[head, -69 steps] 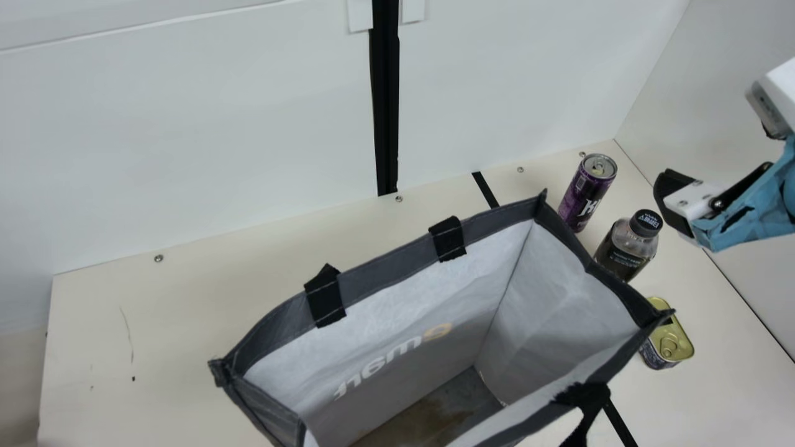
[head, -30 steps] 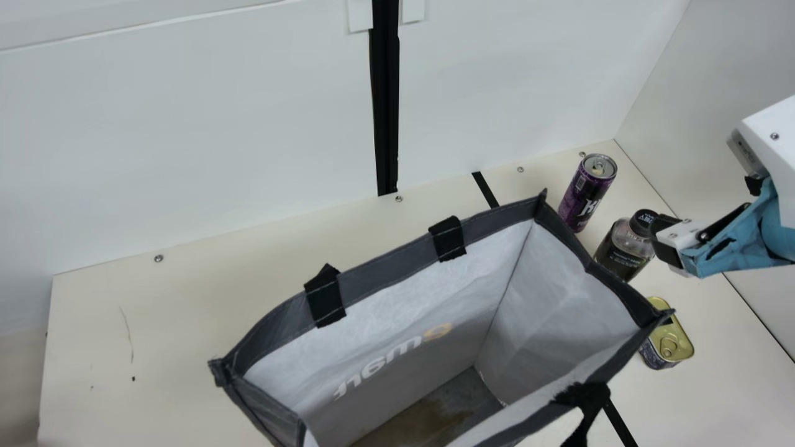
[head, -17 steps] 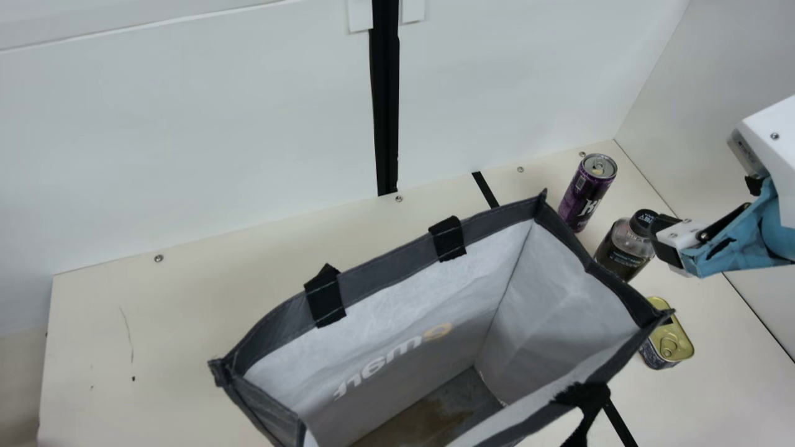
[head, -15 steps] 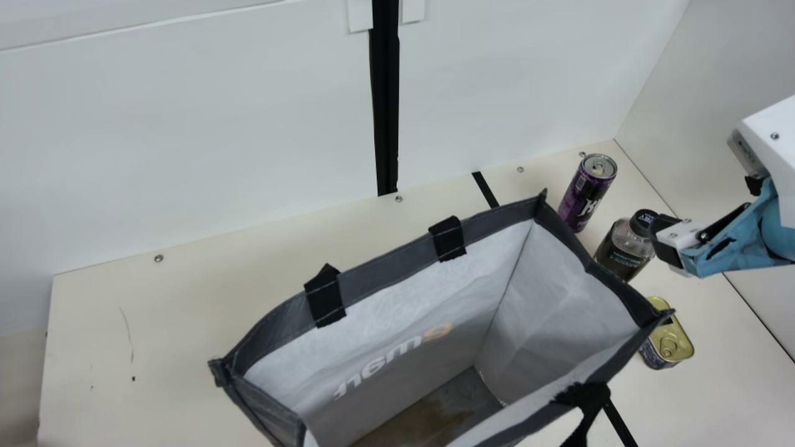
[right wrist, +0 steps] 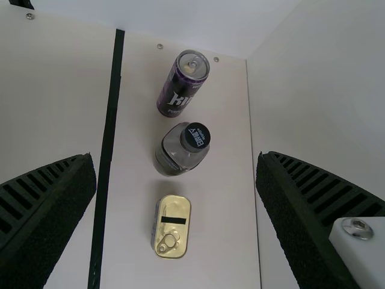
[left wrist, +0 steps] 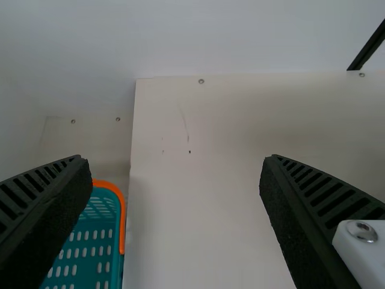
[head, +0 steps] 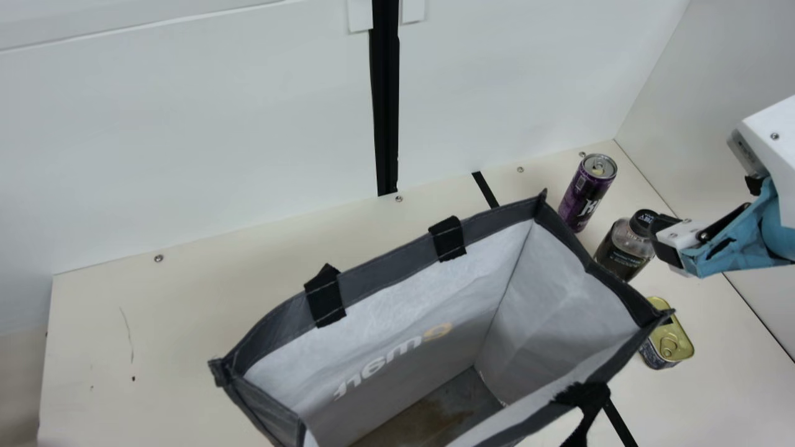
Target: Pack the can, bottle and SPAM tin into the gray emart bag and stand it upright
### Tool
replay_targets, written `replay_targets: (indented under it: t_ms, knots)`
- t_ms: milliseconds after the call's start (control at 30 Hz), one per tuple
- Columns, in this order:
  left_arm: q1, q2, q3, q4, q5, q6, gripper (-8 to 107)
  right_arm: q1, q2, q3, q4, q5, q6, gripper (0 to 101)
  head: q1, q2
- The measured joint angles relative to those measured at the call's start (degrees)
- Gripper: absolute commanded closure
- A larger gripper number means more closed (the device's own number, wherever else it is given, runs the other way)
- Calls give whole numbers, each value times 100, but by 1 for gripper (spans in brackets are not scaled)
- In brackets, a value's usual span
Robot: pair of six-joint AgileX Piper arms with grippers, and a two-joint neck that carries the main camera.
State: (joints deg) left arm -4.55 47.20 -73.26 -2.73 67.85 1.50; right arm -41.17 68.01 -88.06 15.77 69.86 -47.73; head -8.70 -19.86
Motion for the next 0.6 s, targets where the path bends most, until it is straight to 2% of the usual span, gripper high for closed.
replay_targets:
  t_ms: [600]
  knots:
    - [34, 757, -1148, -525, 19, 628, 9, 0, 0, 0, 0, 0, 0, 6, 0, -9]
